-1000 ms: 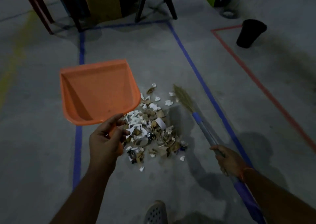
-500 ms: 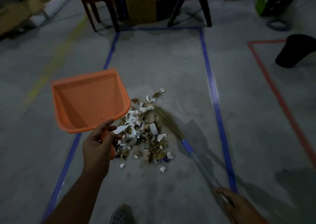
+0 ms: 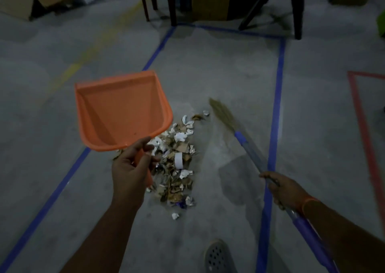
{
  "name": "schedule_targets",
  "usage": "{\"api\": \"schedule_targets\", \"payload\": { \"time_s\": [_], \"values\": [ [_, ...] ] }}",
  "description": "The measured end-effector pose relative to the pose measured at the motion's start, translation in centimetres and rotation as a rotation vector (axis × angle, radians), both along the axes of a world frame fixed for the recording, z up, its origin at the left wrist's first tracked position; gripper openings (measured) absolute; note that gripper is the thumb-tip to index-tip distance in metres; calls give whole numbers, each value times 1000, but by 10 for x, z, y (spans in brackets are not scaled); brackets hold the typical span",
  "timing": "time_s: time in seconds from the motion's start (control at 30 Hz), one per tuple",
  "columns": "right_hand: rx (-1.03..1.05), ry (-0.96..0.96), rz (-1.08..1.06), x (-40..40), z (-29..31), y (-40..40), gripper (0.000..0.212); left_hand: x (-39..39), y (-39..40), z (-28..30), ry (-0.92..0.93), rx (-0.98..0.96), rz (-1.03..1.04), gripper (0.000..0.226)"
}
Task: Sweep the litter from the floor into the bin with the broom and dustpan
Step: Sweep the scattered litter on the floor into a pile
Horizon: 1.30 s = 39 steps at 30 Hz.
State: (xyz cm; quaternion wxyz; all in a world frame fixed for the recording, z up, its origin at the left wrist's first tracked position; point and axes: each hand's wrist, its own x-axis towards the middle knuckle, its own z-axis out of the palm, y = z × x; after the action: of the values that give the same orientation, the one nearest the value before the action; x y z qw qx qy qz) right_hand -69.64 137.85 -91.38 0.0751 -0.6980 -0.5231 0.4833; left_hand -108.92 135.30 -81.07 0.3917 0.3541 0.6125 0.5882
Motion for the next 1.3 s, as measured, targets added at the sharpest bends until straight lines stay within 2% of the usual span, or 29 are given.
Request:
{"api": "schedule_targets", "payload": {
  "time_s": [0.13,0.33,0.53,0.67,0.8,1.0,1.2,1.3],
  "values": [
    [-36,-20,169,12,-25,66,31,19,26,-17,-13,-31,57,36],
    [-121,18,446,29,-37,85,35,54,33,-18,-41,-46,168,37],
    [-195,178,479,88,-25,92,47,105,40,7,-8,-54,263,37],
    [-189,266,512,142,19,115,40,154,39,49,33,-42,349,34],
    [-157,382,523,195,105,127,42,218,29,114,32,-34,425,35],
    [-57,523,518,245,227,116,48,299,23,197,53,-12,427,36],
    [4,531,519,258,256,103,66,341,14,233,42,29,478,38],
    [5,481,552,264,260,100,63,346,6,243,43,31,513,38]
  ]
}}
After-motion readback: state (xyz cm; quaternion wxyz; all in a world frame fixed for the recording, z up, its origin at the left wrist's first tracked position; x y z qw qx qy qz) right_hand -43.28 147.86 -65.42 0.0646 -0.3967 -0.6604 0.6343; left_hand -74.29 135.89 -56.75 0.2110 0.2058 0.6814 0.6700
